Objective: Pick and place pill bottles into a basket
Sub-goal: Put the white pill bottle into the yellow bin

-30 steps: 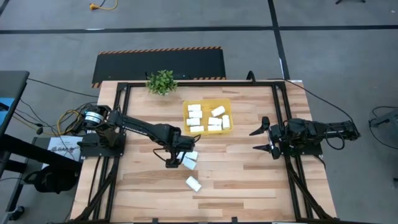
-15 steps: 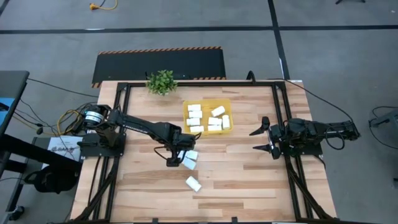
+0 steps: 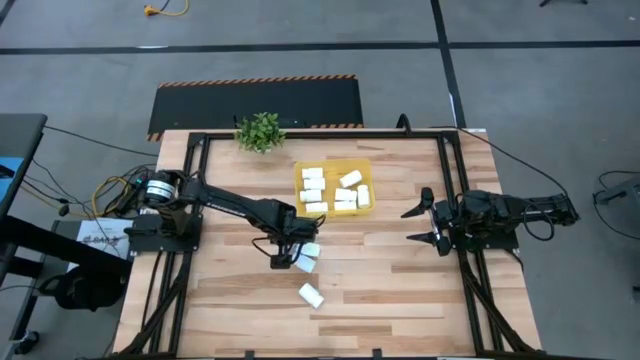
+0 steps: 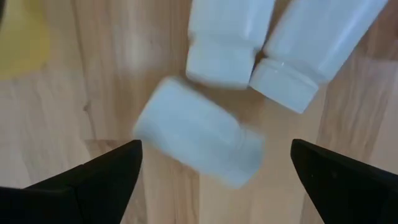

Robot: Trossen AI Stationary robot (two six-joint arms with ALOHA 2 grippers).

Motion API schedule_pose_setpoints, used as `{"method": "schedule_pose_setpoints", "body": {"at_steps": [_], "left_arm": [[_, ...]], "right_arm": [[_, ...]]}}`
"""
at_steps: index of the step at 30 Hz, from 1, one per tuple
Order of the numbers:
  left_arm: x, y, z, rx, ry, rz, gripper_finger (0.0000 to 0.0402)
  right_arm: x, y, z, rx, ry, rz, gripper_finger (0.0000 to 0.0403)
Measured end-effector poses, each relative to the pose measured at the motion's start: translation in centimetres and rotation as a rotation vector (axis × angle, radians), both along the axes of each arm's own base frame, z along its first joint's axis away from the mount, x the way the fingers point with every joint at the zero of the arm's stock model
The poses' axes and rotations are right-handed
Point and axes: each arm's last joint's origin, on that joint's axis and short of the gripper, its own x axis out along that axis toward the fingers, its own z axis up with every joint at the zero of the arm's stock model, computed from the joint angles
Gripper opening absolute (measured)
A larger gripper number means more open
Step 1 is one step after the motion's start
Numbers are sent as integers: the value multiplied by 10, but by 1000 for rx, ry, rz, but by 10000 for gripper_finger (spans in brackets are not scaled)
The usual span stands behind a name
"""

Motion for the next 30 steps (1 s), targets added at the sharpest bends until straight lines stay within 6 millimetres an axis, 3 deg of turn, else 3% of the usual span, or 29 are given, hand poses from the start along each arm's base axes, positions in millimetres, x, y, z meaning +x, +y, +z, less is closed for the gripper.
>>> {"method": "schedule_pose_setpoints", "body": {"at_steps": [18,30], "left_arm": [[0,1,0,23,-7,19,400],[-5,5,0,131,45,59,400]], "right_arm": [[0,0,0,0,1,0,286],[0,0,0,0,1,0,286]]}}
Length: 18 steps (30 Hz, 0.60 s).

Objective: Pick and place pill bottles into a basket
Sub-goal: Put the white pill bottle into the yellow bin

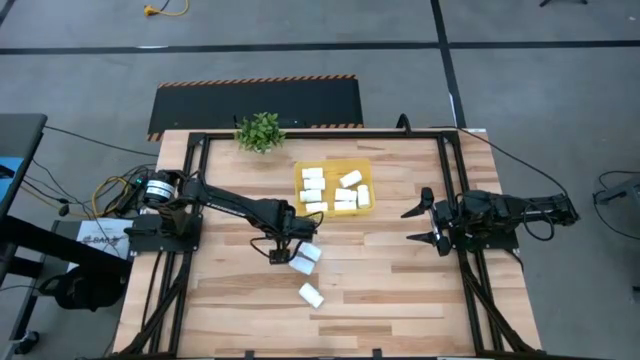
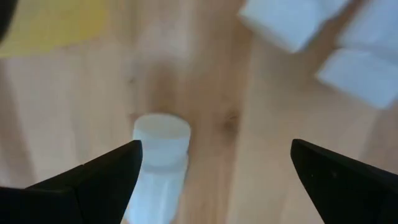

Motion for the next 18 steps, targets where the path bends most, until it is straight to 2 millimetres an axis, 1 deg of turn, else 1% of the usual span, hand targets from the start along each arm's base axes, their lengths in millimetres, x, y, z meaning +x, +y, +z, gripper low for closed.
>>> {"method": "schedule_pose_setpoints", "body": {"at_steps": [3,7,11,18], "left_arm": [[-2,5,0,65,15,32,400],[-3,17,1,122,27,65,400],[-2,33,1,117,34,80,400],[-3,65,-2,50,46,96,400]], "right_arm": [[0,0,0,0,0,0,286],[0,0,0,0,0,0,286],[0,0,0,0,0,0,286],[0,0,0,0,1,0,286]]}}
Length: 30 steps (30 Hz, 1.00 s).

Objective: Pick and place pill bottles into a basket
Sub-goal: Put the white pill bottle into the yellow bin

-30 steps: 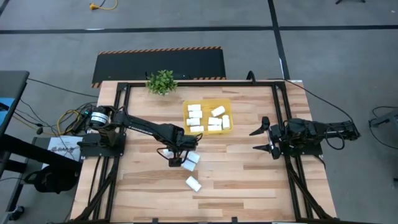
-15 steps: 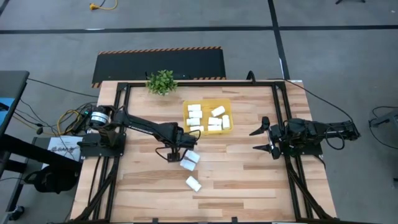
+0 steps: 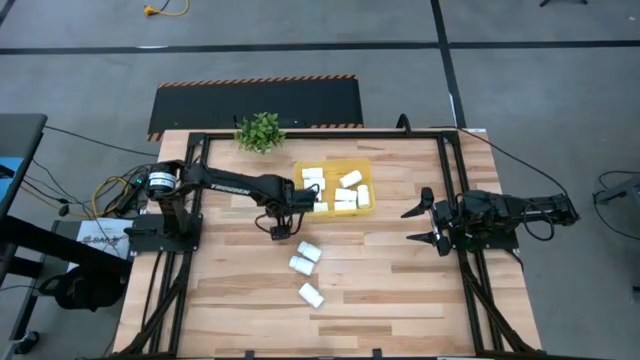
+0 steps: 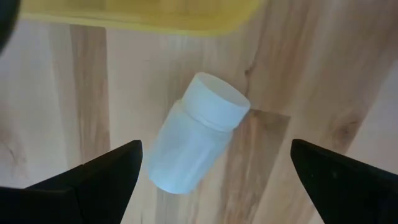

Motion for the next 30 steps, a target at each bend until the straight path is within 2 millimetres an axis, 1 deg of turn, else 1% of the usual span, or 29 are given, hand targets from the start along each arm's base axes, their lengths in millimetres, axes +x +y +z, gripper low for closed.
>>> {"method": "schedule_pose_setpoints", "body": {"at_steps": [5,7,9,14,20,25,30], "left_arm": [[1,13,0,-31,-28,2,400],[1,14,-2,-36,-33,-2,400],[0,14,-8,-36,-42,-6,400],[-9,15,-19,-55,-4,0,400],[-9,19,-20,-50,-19,16,397],[-9,19,-20,-38,-15,-8,368],[-9,19,-20,-33,-16,16,314]], "right_arm": [[0,0,0,0,0,0,286],[0,0,0,0,0,0,286],[0,0,0,0,0,0,286],[0,0,0,0,0,0,286],[0,0,0,0,-1,0,286],[0,0,0,0,-1,0,286],[0,0,0,0,0,0,286]]}}
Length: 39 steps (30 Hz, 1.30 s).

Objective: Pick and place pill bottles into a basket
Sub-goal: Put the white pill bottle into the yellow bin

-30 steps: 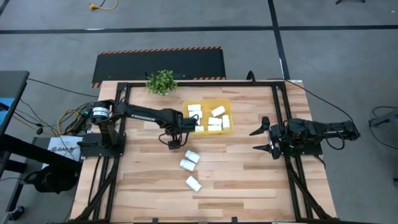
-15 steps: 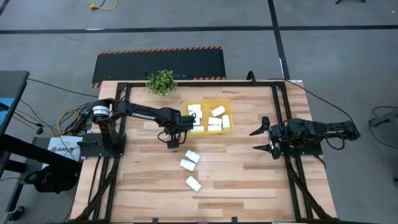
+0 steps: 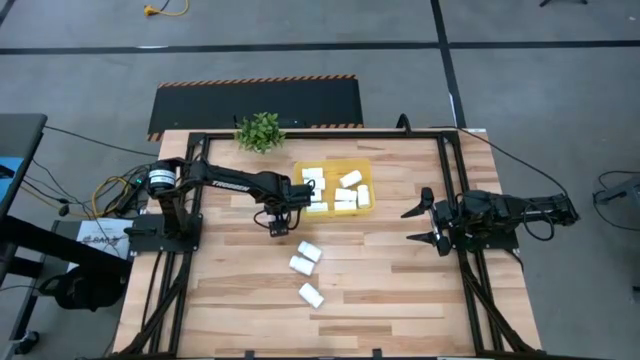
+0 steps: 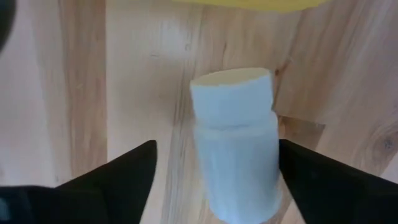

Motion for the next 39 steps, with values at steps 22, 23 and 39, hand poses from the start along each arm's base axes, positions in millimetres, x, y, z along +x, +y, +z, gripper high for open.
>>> {"method": "schedule_pose_setpoints", "body": {"at_steps": [22,23,39], "left_arm": [[-10,-3,0,-44,98,68,170],[-11,-3,1,-45,111,72,171],[17,4,81,56,28,154,166]], "right_arm": [[0,0,0,0,0,0,286],[0,0,0,0,0,0,286],[0,0,0,0,0,0,286]]}}
